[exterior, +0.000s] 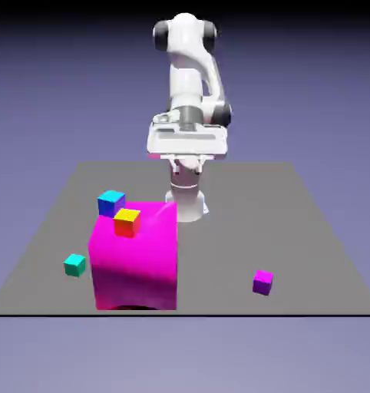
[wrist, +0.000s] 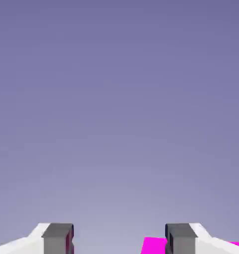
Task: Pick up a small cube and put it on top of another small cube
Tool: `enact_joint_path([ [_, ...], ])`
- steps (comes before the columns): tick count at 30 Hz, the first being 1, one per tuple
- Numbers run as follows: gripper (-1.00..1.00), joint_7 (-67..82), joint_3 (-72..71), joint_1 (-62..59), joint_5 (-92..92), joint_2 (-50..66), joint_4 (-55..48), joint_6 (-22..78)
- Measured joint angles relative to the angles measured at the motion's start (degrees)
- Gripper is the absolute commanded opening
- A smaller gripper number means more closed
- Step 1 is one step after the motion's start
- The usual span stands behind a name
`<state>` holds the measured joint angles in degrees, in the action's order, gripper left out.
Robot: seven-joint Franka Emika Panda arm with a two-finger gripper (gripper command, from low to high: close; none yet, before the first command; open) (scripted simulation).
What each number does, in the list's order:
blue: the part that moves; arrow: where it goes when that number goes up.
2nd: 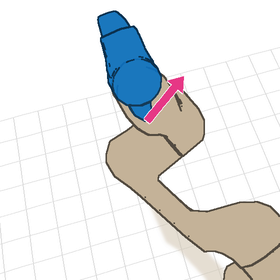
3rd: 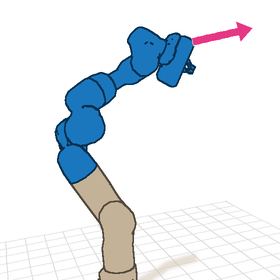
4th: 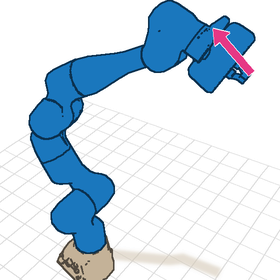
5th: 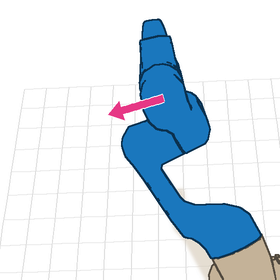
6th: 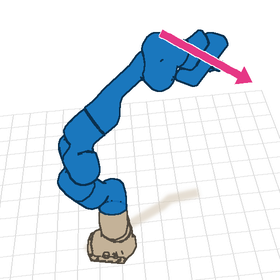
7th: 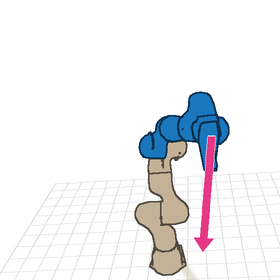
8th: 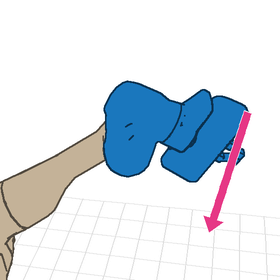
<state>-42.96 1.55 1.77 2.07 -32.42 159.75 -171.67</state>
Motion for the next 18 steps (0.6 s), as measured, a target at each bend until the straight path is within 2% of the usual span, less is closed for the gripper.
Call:
enact_joint_path([
  [12,0.0,-6.2,24.8,-0.2,9.2,22.2,-19.4,24.6],
  [18,0.0,-9.3,32.7,-2.1,18.7,34.6,-26.5,35.6],
])
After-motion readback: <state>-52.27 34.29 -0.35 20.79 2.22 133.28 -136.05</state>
